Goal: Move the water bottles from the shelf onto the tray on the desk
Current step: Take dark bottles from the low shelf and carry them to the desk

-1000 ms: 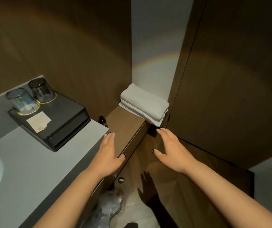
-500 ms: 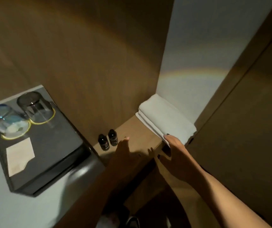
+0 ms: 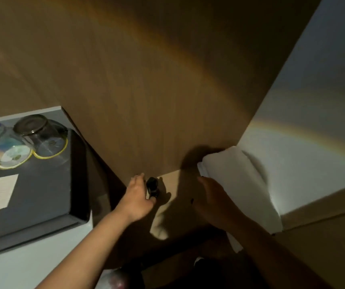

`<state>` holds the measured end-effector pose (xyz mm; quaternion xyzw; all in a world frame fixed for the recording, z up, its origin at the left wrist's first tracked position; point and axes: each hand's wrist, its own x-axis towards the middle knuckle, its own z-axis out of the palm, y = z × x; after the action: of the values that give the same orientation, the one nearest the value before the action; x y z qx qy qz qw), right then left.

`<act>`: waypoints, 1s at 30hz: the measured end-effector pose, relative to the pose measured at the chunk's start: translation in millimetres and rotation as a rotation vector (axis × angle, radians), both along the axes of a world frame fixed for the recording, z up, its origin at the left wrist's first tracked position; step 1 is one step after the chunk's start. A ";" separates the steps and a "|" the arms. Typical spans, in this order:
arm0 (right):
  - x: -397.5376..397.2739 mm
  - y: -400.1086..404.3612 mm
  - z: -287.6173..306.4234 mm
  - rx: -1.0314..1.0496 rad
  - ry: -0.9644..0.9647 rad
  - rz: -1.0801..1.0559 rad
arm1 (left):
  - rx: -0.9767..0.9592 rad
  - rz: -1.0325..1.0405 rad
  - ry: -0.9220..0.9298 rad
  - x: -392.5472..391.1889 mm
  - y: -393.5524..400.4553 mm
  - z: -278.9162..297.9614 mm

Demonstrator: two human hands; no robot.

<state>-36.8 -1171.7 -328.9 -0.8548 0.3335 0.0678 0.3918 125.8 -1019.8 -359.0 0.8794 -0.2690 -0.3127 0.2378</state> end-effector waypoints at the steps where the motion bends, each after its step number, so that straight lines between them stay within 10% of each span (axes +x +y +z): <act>1: 3.8 -15.9 1.4 0.010 -0.006 0.025 | -0.002 0.036 -0.001 0.1 -11.4 -2.1; 30: 98.8 -91.8 -300.2 0.377 0.080 -0.001 | 0.161 0.119 -0.235 84.6 -108.4 -288.4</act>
<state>62.0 -1263.5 -629.1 -0.7627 0.3306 0.1626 0.5316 210.4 -1128.2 -647.4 0.9405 -0.2166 -0.2134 0.1514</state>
